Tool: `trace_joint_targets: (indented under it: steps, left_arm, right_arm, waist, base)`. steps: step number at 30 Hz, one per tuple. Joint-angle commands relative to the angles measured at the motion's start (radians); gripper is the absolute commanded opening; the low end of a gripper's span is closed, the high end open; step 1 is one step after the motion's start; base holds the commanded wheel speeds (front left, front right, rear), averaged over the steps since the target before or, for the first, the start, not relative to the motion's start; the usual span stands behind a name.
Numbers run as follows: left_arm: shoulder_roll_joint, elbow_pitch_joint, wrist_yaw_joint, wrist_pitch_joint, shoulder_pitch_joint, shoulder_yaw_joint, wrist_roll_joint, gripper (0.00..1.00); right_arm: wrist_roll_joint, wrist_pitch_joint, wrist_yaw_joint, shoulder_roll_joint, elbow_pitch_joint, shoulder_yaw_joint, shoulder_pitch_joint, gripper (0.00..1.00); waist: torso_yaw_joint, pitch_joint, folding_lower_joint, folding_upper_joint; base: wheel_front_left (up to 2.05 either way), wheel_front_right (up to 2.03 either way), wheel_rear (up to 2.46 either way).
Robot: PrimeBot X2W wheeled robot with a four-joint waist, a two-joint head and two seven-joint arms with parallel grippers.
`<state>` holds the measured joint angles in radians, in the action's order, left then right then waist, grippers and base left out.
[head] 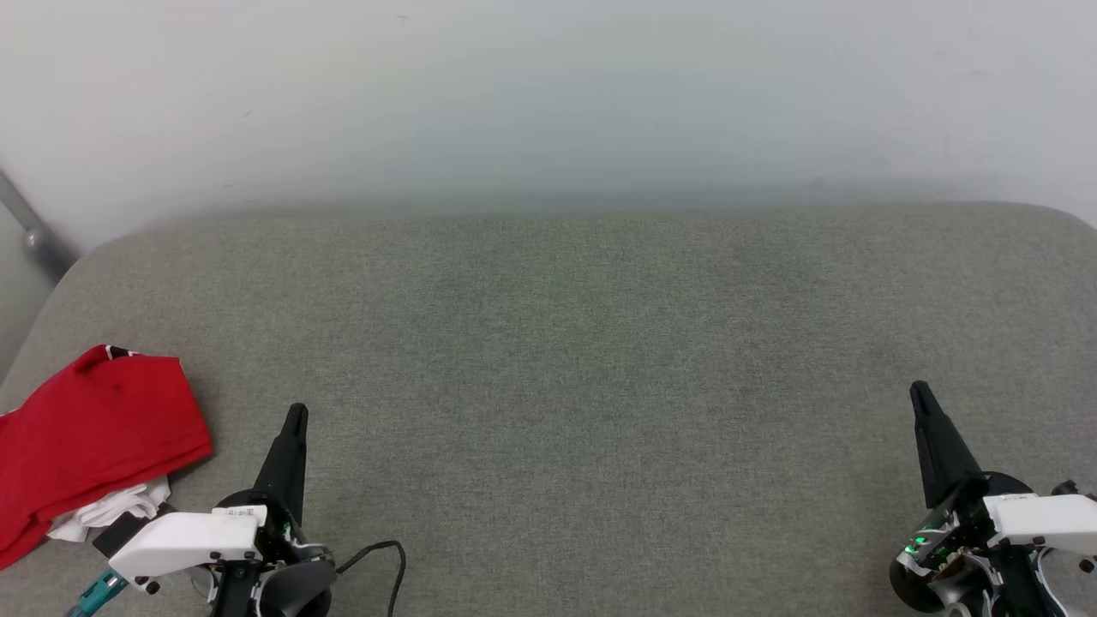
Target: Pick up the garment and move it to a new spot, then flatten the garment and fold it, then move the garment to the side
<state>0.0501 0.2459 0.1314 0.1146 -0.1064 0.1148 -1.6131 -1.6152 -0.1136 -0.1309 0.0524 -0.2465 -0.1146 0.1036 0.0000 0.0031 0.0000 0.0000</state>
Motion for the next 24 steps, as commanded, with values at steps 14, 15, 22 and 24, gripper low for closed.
trace_joint_targets:
  steps: [14, 15, 22, 24]
  left_arm:
    - [-0.002, 0.0, 0.003, 0.002, -0.006, 0.002, 0.0, 0.0]
    - [-0.002, 0.0, 0.003, 0.002, -0.006, 0.002, 0.0, 0.0]
    - [-0.002, 0.0, 0.003, 0.002, -0.006, 0.002, 0.0, 0.0]
    - [-0.002, 0.0, 0.003, 0.002, -0.006, 0.002, 0.0, 0.0]
  right_arm:
    - [0.005, -0.001, 0.0, -0.005, -0.001, 0.001, 0.011, 0.0]
    - [0.005, -0.001, 0.0, -0.005, -0.001, 0.001, 0.011, 0.0]
    - [0.005, -0.001, 0.0, -0.005, -0.001, 0.001, 0.011, 0.0]
    - [0.005, -0.001, 0.0, -0.005, -0.001, 0.001, 0.011, 0.0]
  waist:
    - [0.0, 0.0, 0.0, 0.0]
    - [0.0, 0.0, 0.0, 0.0]
    - [0.0, 0.0, 0.0, 0.0]
    - [0.0, 0.0, 0.0, 0.0]
  base:
    - [0.0, 0.0, 0.0]
    - [0.0, 0.0, 0.0]
    - [0.0, 0.0, 0.0]
    - [0.0, 0.0, 0.0]
